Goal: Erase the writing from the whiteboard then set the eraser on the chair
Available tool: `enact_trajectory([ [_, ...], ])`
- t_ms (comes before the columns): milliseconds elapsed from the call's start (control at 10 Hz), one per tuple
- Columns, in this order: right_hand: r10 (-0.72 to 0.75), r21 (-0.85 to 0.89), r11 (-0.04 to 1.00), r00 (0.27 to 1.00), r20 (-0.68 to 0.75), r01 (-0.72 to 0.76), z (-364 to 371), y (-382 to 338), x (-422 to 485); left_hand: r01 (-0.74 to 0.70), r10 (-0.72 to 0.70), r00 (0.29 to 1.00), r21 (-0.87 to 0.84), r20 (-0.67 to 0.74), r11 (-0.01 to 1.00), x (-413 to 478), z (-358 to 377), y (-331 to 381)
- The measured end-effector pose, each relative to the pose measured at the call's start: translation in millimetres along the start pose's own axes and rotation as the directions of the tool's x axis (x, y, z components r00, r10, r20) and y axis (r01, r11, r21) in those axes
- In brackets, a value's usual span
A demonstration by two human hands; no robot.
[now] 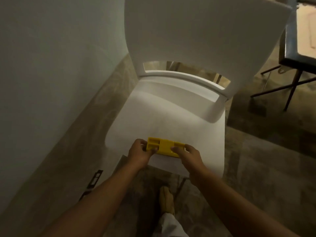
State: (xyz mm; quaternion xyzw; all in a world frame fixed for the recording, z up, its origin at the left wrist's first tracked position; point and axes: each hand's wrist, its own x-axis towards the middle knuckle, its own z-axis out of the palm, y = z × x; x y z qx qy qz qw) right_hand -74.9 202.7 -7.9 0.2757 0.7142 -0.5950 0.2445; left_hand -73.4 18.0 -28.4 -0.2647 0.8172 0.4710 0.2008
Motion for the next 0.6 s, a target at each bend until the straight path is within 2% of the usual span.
enact_trajectory([
  [100, 0.022, 0.026, 0.999, 0.999, 0.033, -0.022, 1, 2, 10, -0.054, 0.053, 0.998, 0.059, 0.024, 0.997, 6, 4, -2],
  [200, -0.005, 0.053, 0.999, 0.999, 0.044, 0.003, 4, 2, 12, -0.069, 0.069, 0.998, 0.023, 0.004, 0.997, 9, 2, -2],
  [400, -0.067, 0.060, 0.996, 0.994, 0.085, 0.062, 14, 7, 7, 0.029, -0.022, 0.992, -0.058, 0.126, 0.998, 11, -2, 1],
  [500, -0.109, 0.057, 0.993, 0.991, 0.077, 0.104, 13, 12, 5, -0.022, 0.026, 0.988, -0.030, 0.154, 0.999, 1, -3, -4],
  [600, -0.180, -0.022, 0.983, 0.983, 0.034, 0.181, 18, 11, -2, -0.034, 0.028, 0.994, 0.052, 0.109, 0.998, -14, -8, -12],
])
